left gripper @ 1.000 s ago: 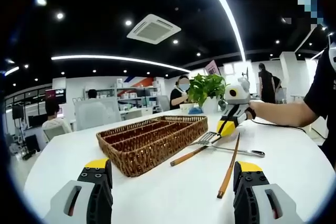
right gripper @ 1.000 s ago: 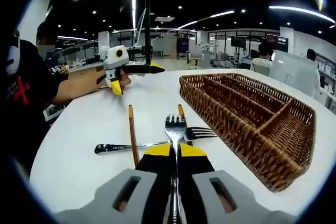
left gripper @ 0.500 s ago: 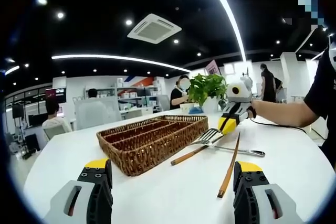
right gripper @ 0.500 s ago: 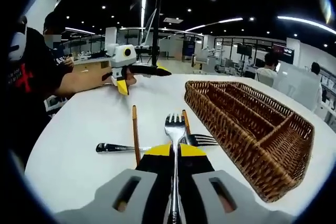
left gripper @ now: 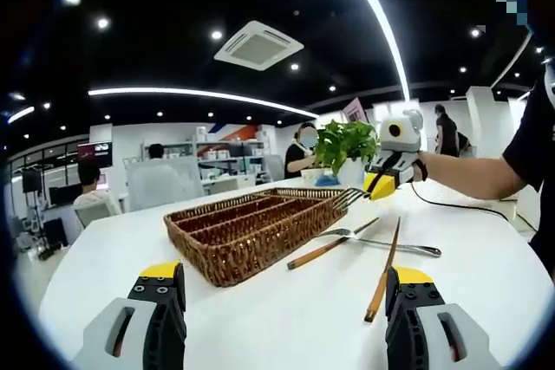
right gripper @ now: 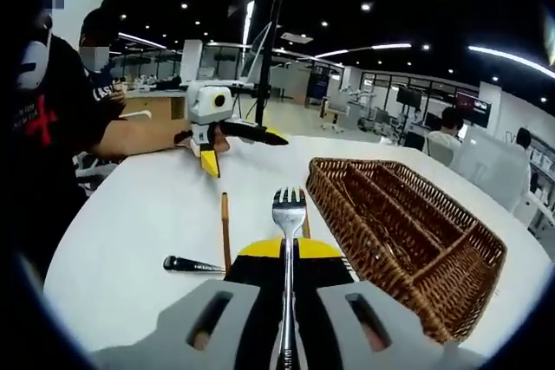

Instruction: Arrange the knives, forks, and spoons in their matching storage slots by inserting each utensil handle-first until every utensil is classified and aligned in the correct compartment

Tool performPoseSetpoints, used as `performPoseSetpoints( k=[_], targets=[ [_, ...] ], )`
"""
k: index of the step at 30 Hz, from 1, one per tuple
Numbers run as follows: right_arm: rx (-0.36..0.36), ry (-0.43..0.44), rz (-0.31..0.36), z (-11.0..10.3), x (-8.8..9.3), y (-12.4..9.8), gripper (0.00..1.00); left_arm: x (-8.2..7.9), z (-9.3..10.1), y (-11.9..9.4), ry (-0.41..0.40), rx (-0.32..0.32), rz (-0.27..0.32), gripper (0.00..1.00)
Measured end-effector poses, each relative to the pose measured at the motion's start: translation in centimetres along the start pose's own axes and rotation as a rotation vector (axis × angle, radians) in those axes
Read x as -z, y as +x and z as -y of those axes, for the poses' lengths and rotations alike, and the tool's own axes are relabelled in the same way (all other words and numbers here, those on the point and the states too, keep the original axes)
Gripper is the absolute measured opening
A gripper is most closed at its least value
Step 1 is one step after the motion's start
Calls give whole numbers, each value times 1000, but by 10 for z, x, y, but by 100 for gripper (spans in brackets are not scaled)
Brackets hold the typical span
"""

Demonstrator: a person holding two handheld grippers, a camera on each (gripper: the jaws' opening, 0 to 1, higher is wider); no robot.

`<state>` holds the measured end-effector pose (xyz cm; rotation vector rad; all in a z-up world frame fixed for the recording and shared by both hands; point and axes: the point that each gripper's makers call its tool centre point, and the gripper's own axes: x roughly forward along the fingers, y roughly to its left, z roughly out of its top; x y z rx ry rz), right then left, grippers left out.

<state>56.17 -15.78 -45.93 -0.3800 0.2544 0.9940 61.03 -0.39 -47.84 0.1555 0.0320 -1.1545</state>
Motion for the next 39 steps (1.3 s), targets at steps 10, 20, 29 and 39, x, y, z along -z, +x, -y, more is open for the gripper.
performPoseSetpoints(
  k=[10, 20, 29, 39],
  targets=[
    [-3, -61, 13, -4, -34, -13, 1, 6, 1, 1, 3, -3, -19, 100],
    [33, -121, 31, -11, -72, -26, 1, 7, 4, -1, -13, 8, -38, 100],
    [46, -173, 20, -12, -84, -33, 1, -6, -1, -9, -35, -16, 7, 100],
    [46, -273, 17, -26, -103, -39, 0, -3, 4, -7, -10, -4, -5, 100]
  ],
)
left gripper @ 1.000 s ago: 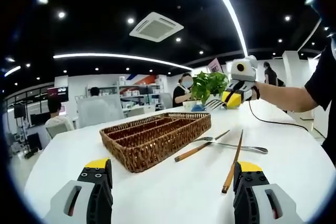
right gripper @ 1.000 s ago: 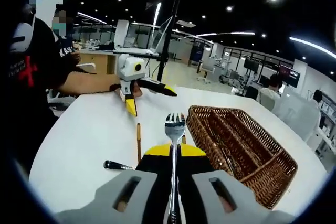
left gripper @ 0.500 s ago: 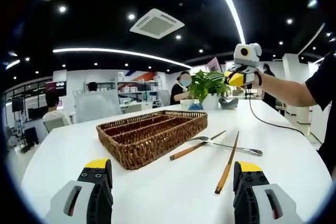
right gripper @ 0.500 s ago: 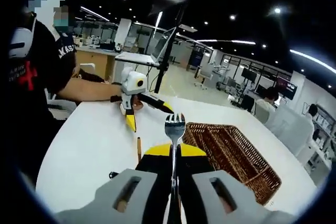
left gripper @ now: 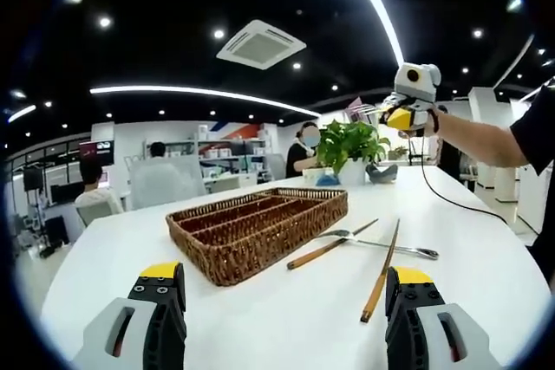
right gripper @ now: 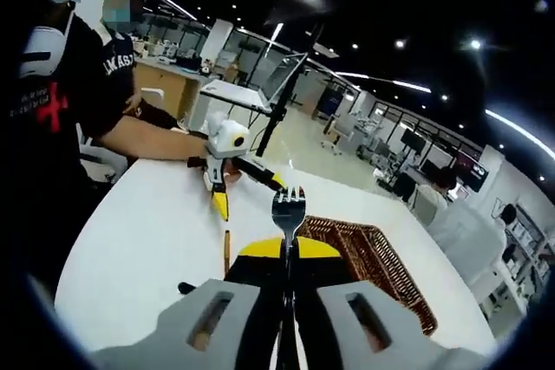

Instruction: Arrange the knives, forks, and spoons in their matching storage slots by inserting each utensil handle-first until every utensil is classified and aligned in the correct compartment

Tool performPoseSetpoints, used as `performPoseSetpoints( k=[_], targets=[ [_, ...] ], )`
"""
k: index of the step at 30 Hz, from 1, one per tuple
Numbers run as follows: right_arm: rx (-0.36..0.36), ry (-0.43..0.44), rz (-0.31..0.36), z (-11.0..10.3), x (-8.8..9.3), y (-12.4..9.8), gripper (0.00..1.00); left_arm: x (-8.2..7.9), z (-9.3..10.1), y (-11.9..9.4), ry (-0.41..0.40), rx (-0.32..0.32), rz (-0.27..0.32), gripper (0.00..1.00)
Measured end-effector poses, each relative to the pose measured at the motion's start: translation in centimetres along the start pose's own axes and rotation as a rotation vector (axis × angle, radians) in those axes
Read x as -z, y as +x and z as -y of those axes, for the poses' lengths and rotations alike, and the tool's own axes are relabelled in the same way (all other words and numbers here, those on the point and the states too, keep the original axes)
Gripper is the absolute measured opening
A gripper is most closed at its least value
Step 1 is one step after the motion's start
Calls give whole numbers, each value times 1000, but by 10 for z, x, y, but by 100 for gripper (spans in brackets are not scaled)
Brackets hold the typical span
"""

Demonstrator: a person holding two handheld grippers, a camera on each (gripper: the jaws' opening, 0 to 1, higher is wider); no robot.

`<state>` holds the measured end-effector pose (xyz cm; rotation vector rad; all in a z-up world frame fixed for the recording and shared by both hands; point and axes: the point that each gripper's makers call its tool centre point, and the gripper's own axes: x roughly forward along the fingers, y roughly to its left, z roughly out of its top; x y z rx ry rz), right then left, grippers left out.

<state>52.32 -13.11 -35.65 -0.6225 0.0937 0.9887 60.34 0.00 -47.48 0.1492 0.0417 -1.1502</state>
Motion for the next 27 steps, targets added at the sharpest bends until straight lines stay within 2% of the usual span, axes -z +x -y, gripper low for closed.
performPoseSetpoints(
  k=[9, 14, 27],
  targets=[
    [13, -16, -31, -1, -2, 0, 1, 2, -4, -1, -11, -12, -4, 100],
    [16, -44, -27, 0, -5, 0, 0, -1, -9, -1, 14, -38, 7, 100],
    [23, -72, -17, 10, 0, 3, 0, 6, -9, 3, 5, -24, -15, 100]
  ],
)
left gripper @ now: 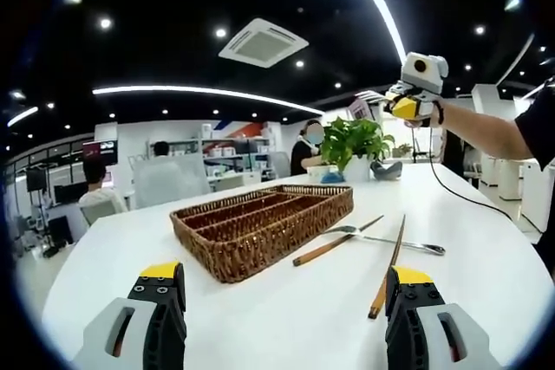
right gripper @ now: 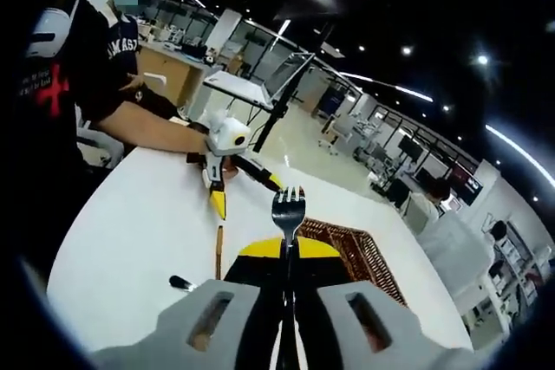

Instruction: Arrange the knives, forks, and spoons in their matching storage slots by inserting each utensil handle-first until every utensil is classified and aligned in the correct compartment

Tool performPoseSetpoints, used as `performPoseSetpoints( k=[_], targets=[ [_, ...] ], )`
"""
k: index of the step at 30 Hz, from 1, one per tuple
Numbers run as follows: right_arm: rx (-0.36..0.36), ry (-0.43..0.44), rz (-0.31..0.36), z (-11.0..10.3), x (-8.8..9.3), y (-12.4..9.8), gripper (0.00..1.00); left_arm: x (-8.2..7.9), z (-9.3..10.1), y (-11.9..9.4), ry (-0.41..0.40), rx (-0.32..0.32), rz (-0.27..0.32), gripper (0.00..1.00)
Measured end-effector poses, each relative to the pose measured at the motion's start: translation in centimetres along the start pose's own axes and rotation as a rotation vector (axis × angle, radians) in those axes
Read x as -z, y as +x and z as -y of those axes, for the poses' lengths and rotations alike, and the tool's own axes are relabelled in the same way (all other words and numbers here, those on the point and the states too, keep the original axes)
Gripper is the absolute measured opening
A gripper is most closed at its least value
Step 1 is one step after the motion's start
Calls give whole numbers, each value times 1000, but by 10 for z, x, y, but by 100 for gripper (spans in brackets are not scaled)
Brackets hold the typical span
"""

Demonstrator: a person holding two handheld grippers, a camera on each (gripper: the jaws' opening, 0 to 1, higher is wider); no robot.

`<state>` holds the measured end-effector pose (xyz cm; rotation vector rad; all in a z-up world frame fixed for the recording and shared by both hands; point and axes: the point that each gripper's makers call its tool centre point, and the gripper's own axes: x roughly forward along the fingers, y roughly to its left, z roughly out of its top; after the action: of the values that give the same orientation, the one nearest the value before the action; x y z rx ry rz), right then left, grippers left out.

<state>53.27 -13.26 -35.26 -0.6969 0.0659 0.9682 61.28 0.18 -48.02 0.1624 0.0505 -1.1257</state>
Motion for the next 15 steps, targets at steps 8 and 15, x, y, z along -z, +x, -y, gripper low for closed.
performPoseSetpoints(
  k=[8, 15],
  targets=[
    [-10, 12, -10, 8, 5, 9, 1, -2, -5, 0, 12, -23, 17, 100],
    [-19, 11, -10, 15, 9, 17, 0, -1, -2, 2, 4, -16, 15, 100]
  ],
)
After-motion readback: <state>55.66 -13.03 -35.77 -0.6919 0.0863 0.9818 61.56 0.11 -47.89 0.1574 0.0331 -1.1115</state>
